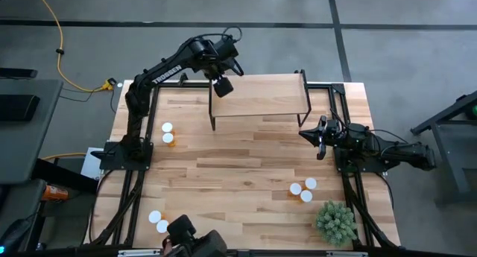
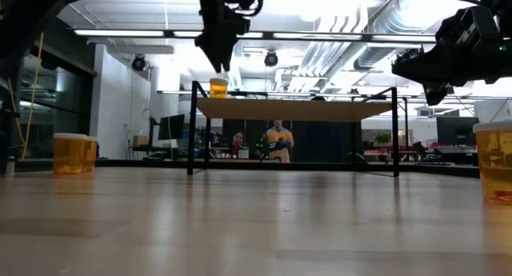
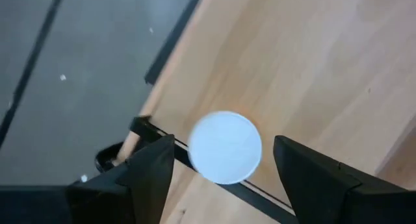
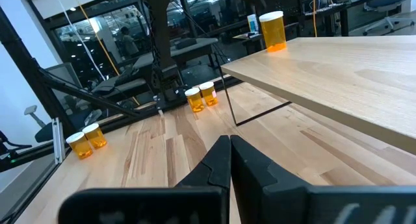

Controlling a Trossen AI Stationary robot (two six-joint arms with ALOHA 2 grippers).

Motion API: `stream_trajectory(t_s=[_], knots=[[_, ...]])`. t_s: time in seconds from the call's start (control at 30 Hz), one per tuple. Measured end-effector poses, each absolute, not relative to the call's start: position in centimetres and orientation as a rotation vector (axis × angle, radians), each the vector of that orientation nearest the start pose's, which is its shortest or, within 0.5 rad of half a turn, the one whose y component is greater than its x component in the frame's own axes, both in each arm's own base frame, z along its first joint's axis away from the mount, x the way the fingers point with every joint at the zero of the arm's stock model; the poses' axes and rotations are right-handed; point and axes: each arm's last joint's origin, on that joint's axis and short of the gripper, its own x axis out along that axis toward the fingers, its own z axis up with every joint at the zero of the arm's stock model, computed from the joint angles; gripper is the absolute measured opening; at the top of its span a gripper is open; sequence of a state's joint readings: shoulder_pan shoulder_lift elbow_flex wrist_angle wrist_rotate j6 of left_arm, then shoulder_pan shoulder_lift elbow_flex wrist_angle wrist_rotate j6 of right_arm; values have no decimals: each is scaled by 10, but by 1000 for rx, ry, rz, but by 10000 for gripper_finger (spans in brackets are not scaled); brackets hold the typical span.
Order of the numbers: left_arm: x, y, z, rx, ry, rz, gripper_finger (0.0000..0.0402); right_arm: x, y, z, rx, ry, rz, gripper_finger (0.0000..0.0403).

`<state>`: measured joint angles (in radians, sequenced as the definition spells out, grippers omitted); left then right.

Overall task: Pick and place medicine bottles onto shelf by color
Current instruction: Put the orange pill bottle on the shelf

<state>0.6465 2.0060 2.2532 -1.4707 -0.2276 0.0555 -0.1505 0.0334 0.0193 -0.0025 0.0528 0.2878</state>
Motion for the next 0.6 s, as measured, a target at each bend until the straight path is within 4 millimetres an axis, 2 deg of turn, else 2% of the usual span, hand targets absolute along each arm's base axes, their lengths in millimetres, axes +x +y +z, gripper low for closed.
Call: stream_trajectory(t_s=[0.2,0.3,0.4,0.53,0.6], knots=[[297,232,396,-248,1078,755,226,97,-16,167,288,-13,-205,0],[293,228,413,-265,951,763,196,97,-16,167,288,-13,-204,0],[291,222,428,-255,855,772,138,97,-16,167,288,-13,-204,0],[288,215,436,-243,779,781,29,97,-16,167,288,-13,-205,0],[283,208,434,-249,728,786,12,97,-16,167,288,-13,-204,0]])
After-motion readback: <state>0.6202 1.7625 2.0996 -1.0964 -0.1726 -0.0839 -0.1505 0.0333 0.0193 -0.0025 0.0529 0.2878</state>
